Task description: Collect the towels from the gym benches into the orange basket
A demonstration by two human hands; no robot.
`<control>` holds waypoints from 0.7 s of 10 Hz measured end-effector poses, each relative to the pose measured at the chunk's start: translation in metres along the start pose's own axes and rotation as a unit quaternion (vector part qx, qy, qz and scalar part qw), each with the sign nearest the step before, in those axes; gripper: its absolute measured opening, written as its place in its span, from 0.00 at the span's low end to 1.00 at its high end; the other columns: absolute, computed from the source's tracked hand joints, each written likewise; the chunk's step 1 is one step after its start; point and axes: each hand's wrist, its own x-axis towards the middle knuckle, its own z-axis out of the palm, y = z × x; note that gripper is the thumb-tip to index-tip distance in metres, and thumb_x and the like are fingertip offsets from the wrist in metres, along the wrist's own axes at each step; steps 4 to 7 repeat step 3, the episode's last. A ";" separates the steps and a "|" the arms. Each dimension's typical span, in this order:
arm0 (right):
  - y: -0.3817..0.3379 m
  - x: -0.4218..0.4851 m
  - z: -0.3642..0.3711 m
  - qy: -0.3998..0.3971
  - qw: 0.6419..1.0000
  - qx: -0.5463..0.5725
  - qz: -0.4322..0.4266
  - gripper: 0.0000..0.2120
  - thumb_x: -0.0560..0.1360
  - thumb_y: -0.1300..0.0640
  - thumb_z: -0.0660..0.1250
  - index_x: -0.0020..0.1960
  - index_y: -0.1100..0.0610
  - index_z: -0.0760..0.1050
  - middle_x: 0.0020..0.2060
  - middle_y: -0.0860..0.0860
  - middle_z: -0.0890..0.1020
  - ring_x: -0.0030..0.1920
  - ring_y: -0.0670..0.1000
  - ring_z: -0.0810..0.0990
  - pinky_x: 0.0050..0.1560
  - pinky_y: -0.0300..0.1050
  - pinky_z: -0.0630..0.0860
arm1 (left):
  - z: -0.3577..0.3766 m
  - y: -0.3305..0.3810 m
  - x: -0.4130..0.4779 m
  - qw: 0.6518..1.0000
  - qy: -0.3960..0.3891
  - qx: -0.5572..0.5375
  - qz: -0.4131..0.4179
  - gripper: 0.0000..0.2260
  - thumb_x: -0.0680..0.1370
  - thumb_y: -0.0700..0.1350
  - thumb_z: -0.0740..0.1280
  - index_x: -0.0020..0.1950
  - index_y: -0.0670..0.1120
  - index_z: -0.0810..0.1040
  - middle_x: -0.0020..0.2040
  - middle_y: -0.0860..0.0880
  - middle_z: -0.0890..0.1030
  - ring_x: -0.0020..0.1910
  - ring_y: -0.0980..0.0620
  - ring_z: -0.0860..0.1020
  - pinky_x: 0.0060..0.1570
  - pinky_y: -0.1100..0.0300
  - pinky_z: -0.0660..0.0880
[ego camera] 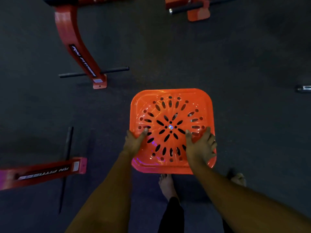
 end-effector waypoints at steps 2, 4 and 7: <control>0.000 0.006 -0.016 -0.086 0.996 -0.038 0.001 0.44 0.74 0.31 0.58 0.79 0.53 0.47 0.76 0.59 0.60 0.74 0.63 0.61 0.67 0.69 0.64 | 0.000 0.055 -0.073 0.990 0.013 0.141 0.000 0.46 0.74 0.69 0.59 0.78 0.43 0.40 0.77 0.34 0.51 0.74 0.33 0.57 0.71 0.38 0.58; -0.023 0.010 -0.055 -0.086 0.994 -0.051 -0.034 0.39 0.75 0.34 0.60 0.78 0.52 0.54 0.74 0.58 0.65 0.73 0.63 0.64 0.67 0.68 0.63 | -0.011 0.083 -0.097 0.987 0.049 0.124 0.086 0.41 0.75 0.67 0.58 0.78 0.43 0.50 0.74 0.35 0.59 0.72 0.34 0.61 0.69 0.38 0.62; -0.023 0.010 -0.055 -0.086 0.994 -0.051 -0.034 0.39 0.75 0.34 0.60 0.78 0.52 0.54 0.74 0.58 0.65 0.73 0.63 0.64 0.67 0.68 0.63 | -0.011 0.083 -0.097 0.987 0.049 0.124 0.086 0.41 0.75 0.67 0.58 0.78 0.43 0.50 0.74 0.35 0.59 0.72 0.34 0.61 0.69 0.38 0.62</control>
